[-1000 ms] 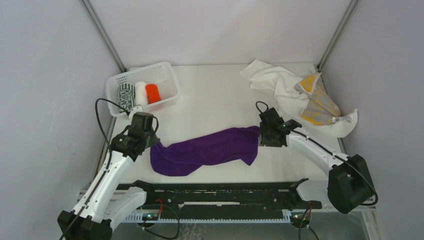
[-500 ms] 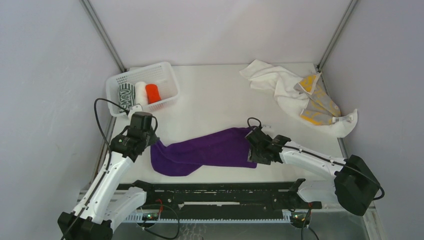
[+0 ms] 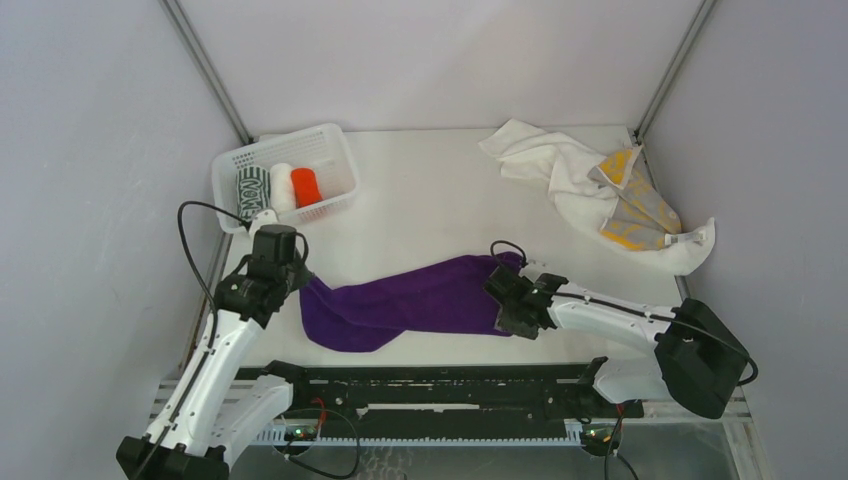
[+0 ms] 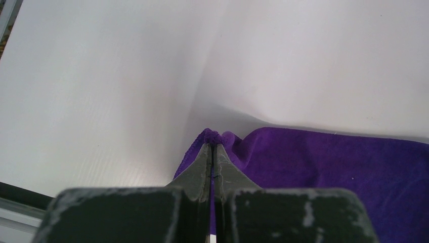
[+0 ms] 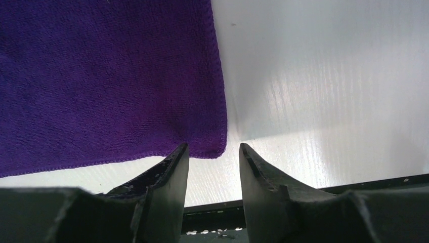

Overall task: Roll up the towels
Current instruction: Flatten out the towel at the center of the board.

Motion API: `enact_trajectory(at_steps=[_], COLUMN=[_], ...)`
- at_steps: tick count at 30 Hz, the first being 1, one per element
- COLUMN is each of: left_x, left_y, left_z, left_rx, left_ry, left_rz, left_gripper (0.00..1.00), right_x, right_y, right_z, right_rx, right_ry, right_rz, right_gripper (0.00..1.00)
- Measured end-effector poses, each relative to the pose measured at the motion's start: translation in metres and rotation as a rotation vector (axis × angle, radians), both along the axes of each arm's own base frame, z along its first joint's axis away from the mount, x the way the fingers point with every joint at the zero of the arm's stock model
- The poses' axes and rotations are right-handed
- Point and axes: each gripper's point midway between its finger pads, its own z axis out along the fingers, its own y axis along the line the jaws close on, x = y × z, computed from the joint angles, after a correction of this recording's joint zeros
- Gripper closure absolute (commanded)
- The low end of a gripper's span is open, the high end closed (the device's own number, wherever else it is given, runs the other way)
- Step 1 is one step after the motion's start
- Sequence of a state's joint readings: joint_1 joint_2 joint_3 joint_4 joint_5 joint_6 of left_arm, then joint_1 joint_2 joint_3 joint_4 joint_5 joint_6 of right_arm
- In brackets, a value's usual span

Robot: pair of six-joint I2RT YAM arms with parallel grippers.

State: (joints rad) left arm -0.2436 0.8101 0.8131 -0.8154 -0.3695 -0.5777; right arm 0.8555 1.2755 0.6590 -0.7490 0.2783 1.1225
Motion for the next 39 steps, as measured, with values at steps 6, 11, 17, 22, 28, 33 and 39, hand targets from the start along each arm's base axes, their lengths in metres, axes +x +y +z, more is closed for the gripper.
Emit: enact_trajectory(at_steps=[6, 11, 17, 22, 28, 33, 39], left_x=[0.001, 0.001, 0.001, 0.001, 0.001, 0.001, 0.008], left_y=[0.0, -0.001, -0.001, -0.001, 0.0, 0.003, 0.013], left_z=[0.001, -0.002, -0.001, 0.0, 0.0, 0.0, 0.021], left_rx=[-0.011, -0.017, -0.02, -0.021, -0.021, -0.019, -0.011], left_ry=[-0.007, -0.007, -0.011, -0.015, -0.015, -0.014, -0.024], left_rz=[-0.004, -0.014, -0.013, -0.011, -0.008, 0.007, 0.042], left_gripper=[1.0, 1.0, 1.0, 1.0, 1.0, 1.0, 1.0], right_x=[-0.004, -0.006, -0.008, -0.007, -0.004, 0.007, 0.067], right_y=[0.0, 0.002, 0.003, 0.004, 0.005, -0.004, -0.032], right_z=[-0.004, -0.007, -0.012, -0.012, -0.012, -0.007, 0.062], right_rx=[-0.008, -0.002, 0.004, 0.003, 0.011, 0.011, 0.056], right_ry=[0.019, 0.035, 0.045, 0.046, 0.035, 0.003, -0.223], right_rz=[-0.03, -0.056, -0.095, -0.119, -0.144, -0.18, -0.25], right_gripper=[0.63, 0.66, 0.71, 0.81, 1.0, 1.0, 1.0])
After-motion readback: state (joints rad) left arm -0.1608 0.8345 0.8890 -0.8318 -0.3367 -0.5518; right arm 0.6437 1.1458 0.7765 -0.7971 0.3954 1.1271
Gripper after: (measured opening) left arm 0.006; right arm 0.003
